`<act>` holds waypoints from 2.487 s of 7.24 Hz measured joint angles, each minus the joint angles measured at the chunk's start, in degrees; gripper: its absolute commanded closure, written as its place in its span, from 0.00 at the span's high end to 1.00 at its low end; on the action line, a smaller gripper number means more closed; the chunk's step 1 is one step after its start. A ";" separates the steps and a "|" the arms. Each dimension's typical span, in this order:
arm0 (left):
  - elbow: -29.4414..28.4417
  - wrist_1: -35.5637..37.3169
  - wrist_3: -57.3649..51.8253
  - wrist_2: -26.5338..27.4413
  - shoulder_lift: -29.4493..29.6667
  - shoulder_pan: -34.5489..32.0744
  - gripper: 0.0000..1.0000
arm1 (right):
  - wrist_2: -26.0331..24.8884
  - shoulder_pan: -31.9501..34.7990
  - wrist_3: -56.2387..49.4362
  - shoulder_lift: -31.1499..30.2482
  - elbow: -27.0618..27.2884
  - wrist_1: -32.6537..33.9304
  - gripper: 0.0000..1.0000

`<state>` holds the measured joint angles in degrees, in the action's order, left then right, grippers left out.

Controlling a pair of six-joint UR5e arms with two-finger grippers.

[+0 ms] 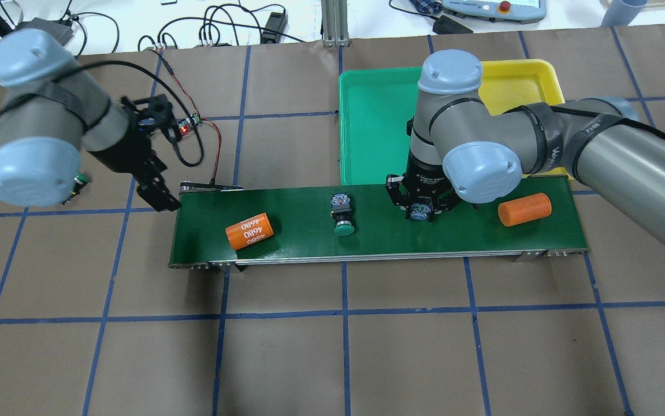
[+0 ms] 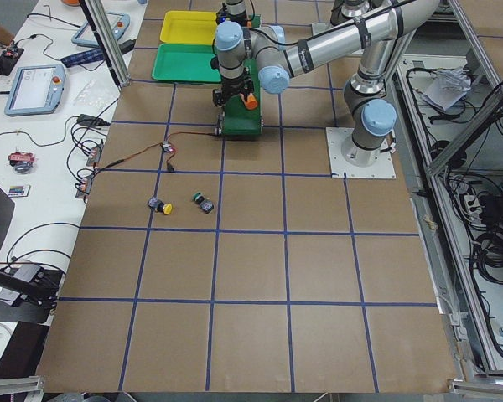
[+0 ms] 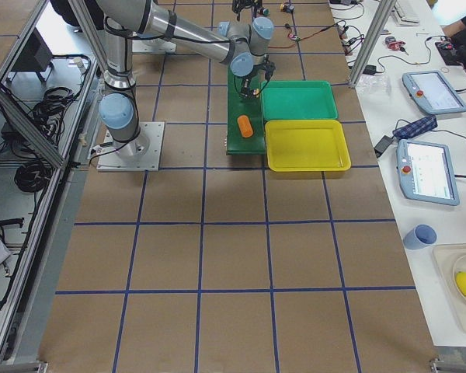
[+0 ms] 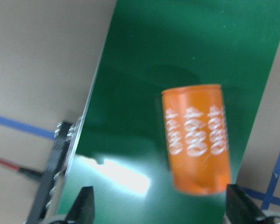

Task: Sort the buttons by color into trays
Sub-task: 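Lift the yellow-cap button with the right gripper while the left releases the cylinder, then lower the yellow-cap button into the yellow tray and open the right gripper, then grasp the belt's green-cap button with the right gripper while the left brings another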

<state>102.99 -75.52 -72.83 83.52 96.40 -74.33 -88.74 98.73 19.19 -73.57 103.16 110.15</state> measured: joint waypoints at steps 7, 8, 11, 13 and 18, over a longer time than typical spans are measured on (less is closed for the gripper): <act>-14.67 7.74 15.21 7.36 23.43 17.82 1.00 | -5.90 -18.97 -23.68 10.13 -12.74 11.27 0.06; -14.18 11.49 15.35 7.28 25.54 18.26 1.00 | -6.66 -20.03 -25.52 11.39 -12.88 12.16 0.48; -12.49 14.83 15.13 7.30 28.17 19.46 0.00 | -8.01 -21.59 -26.83 12.76 -12.39 12.29 1.00; -10.61 14.74 15.49 7.11 26.40 19.30 0.00 | -7.89 -21.45 -26.44 11.68 -12.13 11.26 1.00; 4.39 9.38 42.25 4.38 6.11 5.10 0.00 | -6.77 -12.15 -19.83 -3.25 -8.68 -3.39 1.00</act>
<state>107.38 -66.14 -30.58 87.90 102.51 -69.23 -95.51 86.58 -0.63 -76.82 94.48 106.76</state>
